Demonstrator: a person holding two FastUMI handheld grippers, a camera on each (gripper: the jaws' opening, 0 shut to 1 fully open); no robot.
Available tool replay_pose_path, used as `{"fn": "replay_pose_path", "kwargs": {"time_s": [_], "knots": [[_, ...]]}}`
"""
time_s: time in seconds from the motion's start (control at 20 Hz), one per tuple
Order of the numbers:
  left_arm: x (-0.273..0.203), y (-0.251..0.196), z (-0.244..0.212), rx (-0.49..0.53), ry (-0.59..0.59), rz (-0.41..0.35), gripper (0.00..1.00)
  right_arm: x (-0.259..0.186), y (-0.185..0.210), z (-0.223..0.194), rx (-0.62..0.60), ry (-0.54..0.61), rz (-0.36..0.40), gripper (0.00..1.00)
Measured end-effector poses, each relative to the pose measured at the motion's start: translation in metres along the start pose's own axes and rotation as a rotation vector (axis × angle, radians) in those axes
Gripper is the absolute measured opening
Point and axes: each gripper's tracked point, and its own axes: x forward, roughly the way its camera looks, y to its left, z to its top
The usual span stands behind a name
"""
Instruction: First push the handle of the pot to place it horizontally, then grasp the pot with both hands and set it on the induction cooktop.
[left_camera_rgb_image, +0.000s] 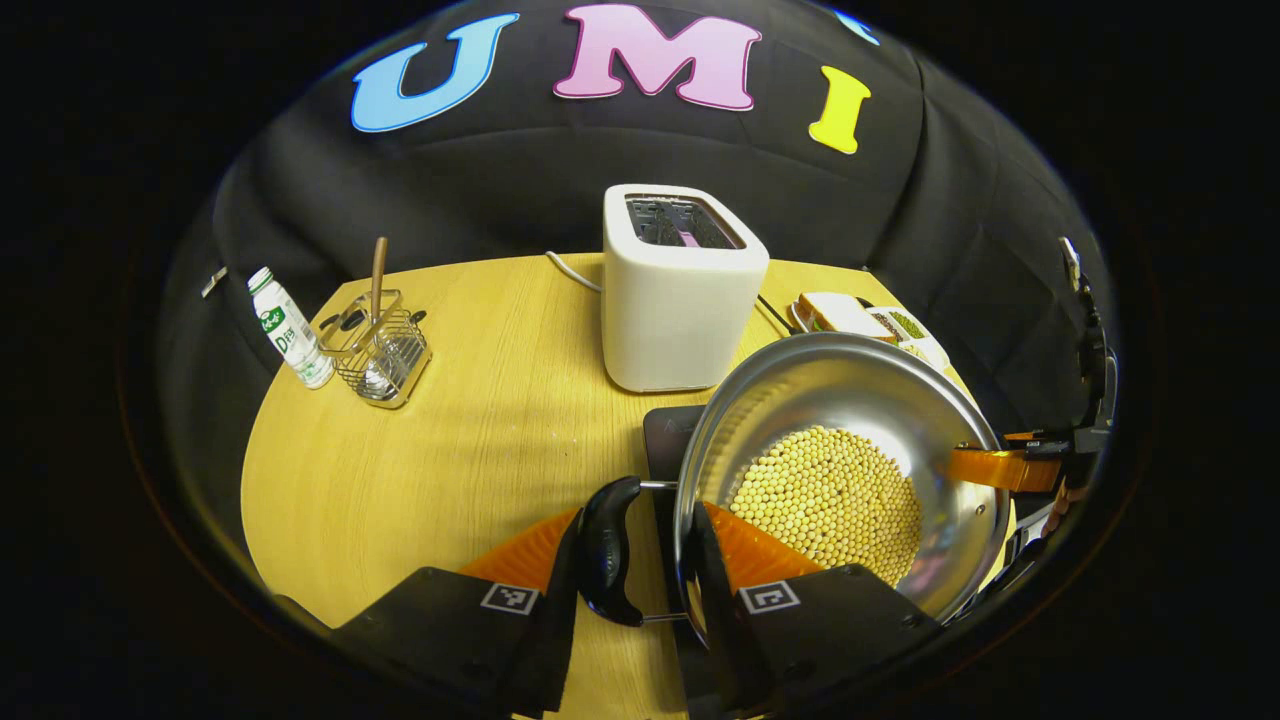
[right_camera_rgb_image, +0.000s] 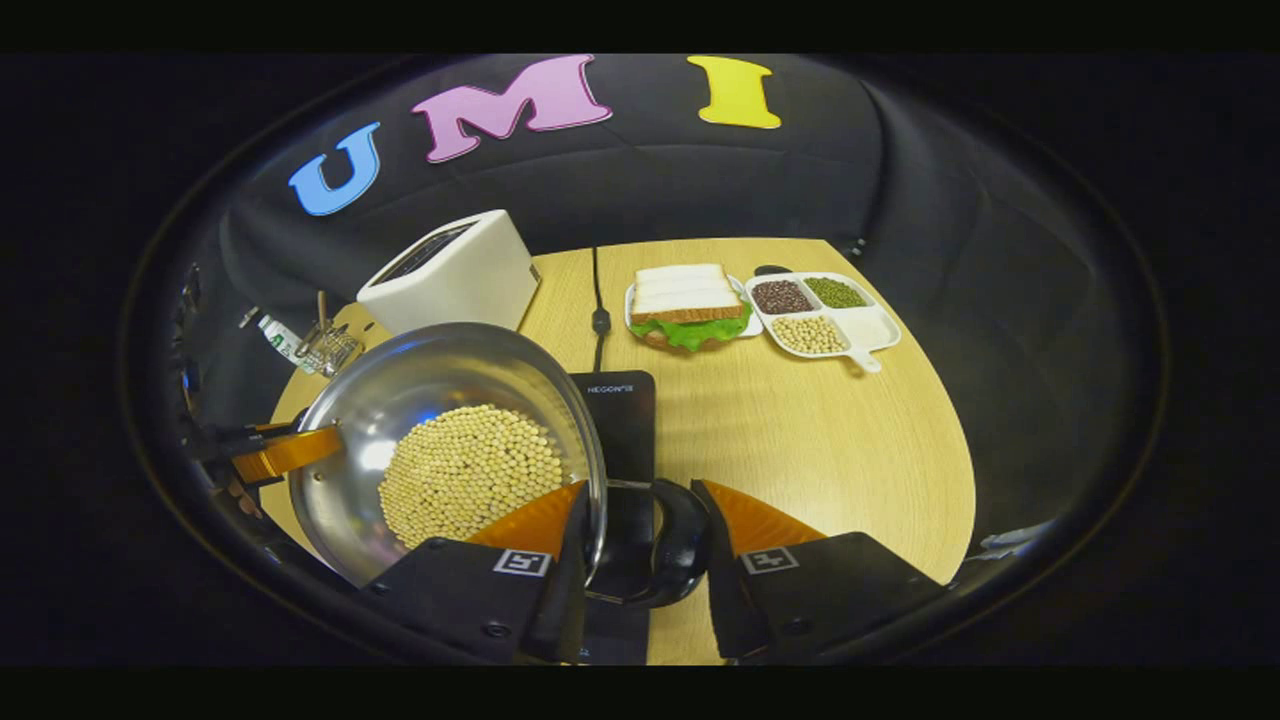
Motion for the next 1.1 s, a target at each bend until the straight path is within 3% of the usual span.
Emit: {"fn": "replay_pose_path", "kwargs": {"time_s": [0.45,0.7,0.75,0.9,1.1], "knots": [[-0.002,0.000,-0.001,-0.014,0.009,0.009,0.59,0.003,-0.001,0.001,0.033,0.013,0.018,0.55],[-0.003,0.001,0.003,0.024,0.002,0.038,0.67,-0.002,0.003,0.004,0.057,0.009,0.035,0.56],[-0.004,-0.002,0.005,0.041,-0.007,0.037,0.69,-0.002,0.007,0.005,0.072,0.004,0.051,0.63],[-0.009,-0.002,0.011,0.081,-0.026,0.063,0.87,-0.008,0.003,0.011,0.084,-0.020,0.029,0.98],[-0.026,-0.004,0.017,0.063,-0.062,0.065,0.92,-0.023,-0.005,0.016,0.075,-0.067,-0.009,0.99]]}}
